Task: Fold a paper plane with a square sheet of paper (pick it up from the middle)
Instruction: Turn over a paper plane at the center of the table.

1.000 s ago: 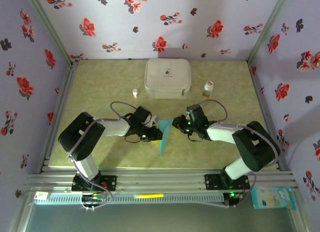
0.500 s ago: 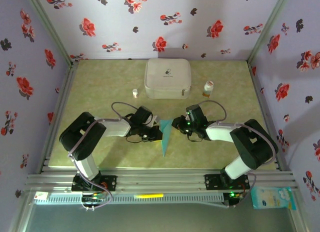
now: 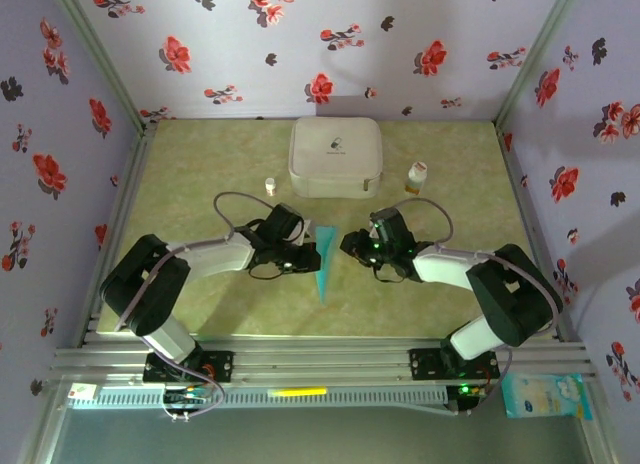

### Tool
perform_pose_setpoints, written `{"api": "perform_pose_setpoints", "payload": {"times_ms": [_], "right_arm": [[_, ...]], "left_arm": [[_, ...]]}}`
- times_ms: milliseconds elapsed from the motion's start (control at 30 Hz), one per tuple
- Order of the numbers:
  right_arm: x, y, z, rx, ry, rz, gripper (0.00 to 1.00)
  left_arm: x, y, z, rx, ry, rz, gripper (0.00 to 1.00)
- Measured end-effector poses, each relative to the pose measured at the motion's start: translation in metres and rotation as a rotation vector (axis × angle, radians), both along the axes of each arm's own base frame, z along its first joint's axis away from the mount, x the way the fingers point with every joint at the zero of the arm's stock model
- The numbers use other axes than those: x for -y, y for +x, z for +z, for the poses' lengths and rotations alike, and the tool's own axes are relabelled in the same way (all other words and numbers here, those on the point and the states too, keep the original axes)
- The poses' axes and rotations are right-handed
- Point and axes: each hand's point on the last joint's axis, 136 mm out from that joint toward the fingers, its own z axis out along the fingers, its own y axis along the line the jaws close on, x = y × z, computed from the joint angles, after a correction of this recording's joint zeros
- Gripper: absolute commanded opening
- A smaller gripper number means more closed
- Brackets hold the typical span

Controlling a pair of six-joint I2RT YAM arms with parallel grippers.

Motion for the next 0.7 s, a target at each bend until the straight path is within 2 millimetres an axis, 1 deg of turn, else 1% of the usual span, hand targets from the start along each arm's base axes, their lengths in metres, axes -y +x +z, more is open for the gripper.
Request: {"api": "perform_pose_setpoints", "payload": {"times_ms": [100, 267, 367, 433, 467, 600, 700], "right_arm": [[-0.009, -0.001, 0.007, 0.008, 0.013, 0.025, 0.33], [-0.032, 0.0, 0.03, 0.047, 0.046, 0.073, 0.33], [-0.044, 0.001, 0.038, 0.056, 0.054, 0.096, 0.33], [-0.049, 0.001, 0.036, 0.049, 0.046, 0.105, 0.33], [-0.05, 0.0, 0.032, 0.037, 0.032, 0.106, 0.33], [-0.049, -0.007, 0.016, -0.017, -0.026, 0.11, 0.33], [-0.047, -0.011, 0.008, -0.049, -0.068, 0.115, 0.33]], "left_arm": [[-0.004, 0.001, -0.001, 0.01, 0.038, -0.001, 0.0], [-0.011, -0.003, -0.007, 0.003, 0.084, -0.006, 0.0], [-0.012, -0.005, -0.008, 0.003, 0.094, -0.013, 0.0], [-0.013, -0.006, -0.009, 0.003, 0.101, -0.015, 0.0], [-0.013, -0.006, -0.01, 0.003, 0.105, -0.014, 0.0], [-0.014, -0.006, -0.01, 0.003, 0.11, -0.011, 0.0], [-0.015, -0.006, -0.011, 0.003, 0.116, -0.009, 0.0]]}}
